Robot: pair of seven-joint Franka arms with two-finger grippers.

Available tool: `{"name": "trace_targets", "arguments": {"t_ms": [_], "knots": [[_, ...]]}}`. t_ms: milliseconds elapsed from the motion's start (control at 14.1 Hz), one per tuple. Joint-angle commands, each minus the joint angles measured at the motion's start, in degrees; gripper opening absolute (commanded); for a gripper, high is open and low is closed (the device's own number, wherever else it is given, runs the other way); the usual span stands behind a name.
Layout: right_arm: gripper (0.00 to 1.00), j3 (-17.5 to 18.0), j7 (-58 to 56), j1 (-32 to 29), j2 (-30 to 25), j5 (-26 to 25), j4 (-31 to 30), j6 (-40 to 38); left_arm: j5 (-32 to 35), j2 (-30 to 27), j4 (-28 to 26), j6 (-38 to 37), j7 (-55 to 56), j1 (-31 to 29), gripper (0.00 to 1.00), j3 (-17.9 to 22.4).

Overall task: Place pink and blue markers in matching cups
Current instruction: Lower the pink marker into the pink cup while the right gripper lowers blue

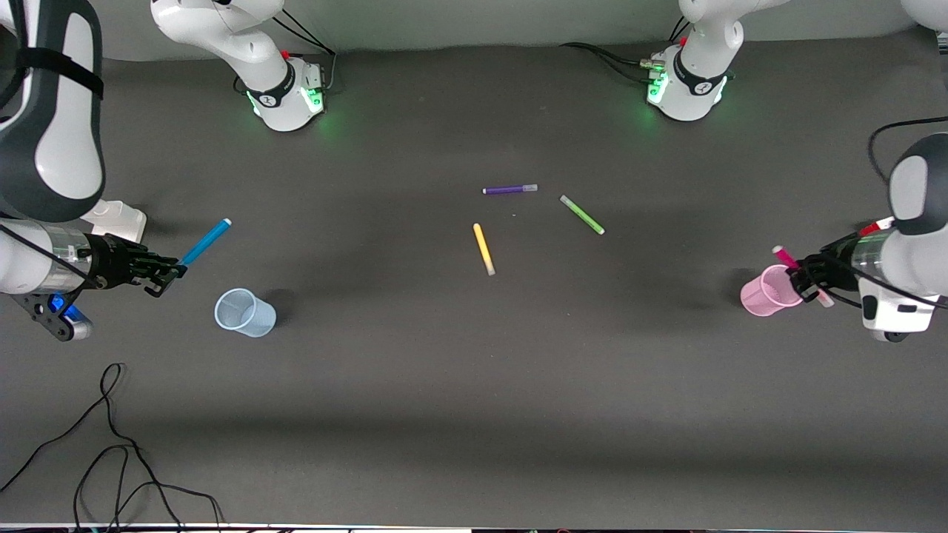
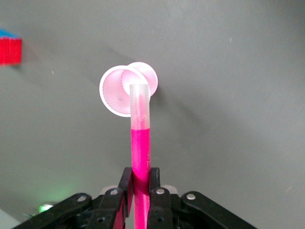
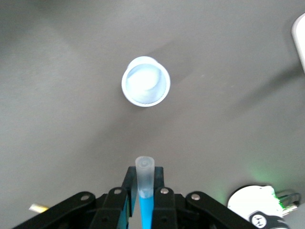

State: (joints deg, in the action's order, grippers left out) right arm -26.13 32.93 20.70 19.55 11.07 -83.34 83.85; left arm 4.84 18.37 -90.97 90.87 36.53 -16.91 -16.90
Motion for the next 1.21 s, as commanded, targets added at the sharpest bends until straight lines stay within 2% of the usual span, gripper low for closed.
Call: {"name": "trace_targets", "arguments": {"t_ms": [0, 213, 355, 497, 710, 852, 1136], "knots": [[0.0, -0.4, -2.0, 0.8, 1.3, -2.2, -0.3, 0.3, -0.4, 1.2, 1.2, -3.8, -14.5, -2.3, 0.0, -0.3], [0.0, -0.4, -3.2, 0.8, 2.9, -6.0, -1.0, 2.4, 0.0, 3.6, 2.6, -5.7, -24.5, -3.0, 0.0, -0.2], [0.0, -0.6, -2.5, 0.6, 3.8, -6.1, -1.6, 10.2, 1.0, 7.9, 7.5, -10.2, -27.6, -3.0, 0.0, -0.2], [0.0, -1.3, -0.7, 1.3, 4.0, -6.6, -5.0, 17.4, 2.9, 12.9, 13.2, -14.5, -29.0, -2.8, 0.0, -0.3], [0.0, -1.4, 7.5, 3.3, 2.6, -13.0, -13.3, 28.1, 4.4, 18.8, 19.3, -19.5, -31.8, -2.2, 0.0, -0.3], [0.0, -1.4, 12.0, 3.6, 1.8, -15.1, -18.0, 35.1, 5.4, 21.3, 21.3, -20.1, -33.7, -2.2, 0.0, -0.3], [0.0, -1.4, 18.3, 3.6, 1.8, -15.5, -20.9, 40.5, 7.1, 24.3, 21.2, -21.3, -35.8, -2.1, 0.0, -0.3]]}}
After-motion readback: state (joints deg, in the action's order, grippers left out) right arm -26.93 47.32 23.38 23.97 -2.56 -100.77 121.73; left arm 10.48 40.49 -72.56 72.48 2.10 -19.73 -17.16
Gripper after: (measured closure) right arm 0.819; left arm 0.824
